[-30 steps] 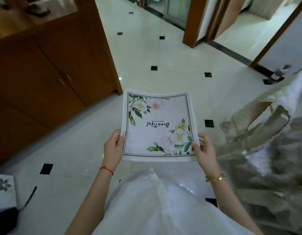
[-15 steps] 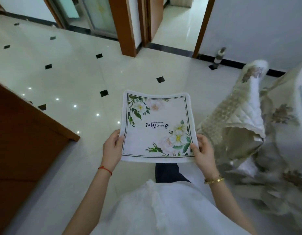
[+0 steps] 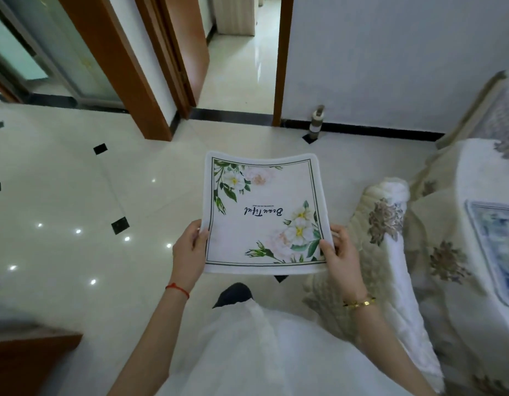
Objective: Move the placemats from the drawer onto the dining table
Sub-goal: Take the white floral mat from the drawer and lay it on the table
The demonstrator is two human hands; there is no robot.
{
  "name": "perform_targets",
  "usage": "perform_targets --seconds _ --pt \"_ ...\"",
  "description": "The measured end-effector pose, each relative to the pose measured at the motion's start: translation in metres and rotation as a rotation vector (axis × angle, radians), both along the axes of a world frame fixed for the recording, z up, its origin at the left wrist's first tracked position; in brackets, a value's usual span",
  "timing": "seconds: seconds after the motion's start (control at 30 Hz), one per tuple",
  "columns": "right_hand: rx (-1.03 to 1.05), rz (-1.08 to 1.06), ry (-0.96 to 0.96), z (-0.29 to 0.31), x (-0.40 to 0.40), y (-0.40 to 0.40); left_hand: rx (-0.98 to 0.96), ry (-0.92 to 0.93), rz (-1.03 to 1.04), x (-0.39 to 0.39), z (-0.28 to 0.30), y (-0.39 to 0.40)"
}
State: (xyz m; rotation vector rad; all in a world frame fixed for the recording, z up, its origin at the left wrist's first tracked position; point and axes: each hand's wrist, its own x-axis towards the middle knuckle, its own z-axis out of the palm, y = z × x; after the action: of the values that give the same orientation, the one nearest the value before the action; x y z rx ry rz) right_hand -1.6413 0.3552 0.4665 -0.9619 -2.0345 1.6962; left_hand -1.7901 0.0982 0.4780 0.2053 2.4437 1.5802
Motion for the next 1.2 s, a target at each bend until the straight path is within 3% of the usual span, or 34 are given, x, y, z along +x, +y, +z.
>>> perform_targets --seconds 0.23,0.63,0.93,1.2 --pt "-0.011 -0.132 -0.027 -0.029 -0.087 0.072 -0.039 0.037 -0.146 -0.126 -0.018 0.104" --pt "0.048 -0.405 0.034 -0.001 -0.278 0.251 -0.037 0.175 -0.443 -0.373 0.003 0.341" --pt "0.056 -0.695 -0.007 -0.015 -0.313 0.373 -0.012 0.102 -0.702 -0.445 -0.008 0.538" --pt "0.094 -0.840 0.006 0.001 -0.328 0.554 0.091 0.061 -0.872 -0.475 -0.003 0.760"
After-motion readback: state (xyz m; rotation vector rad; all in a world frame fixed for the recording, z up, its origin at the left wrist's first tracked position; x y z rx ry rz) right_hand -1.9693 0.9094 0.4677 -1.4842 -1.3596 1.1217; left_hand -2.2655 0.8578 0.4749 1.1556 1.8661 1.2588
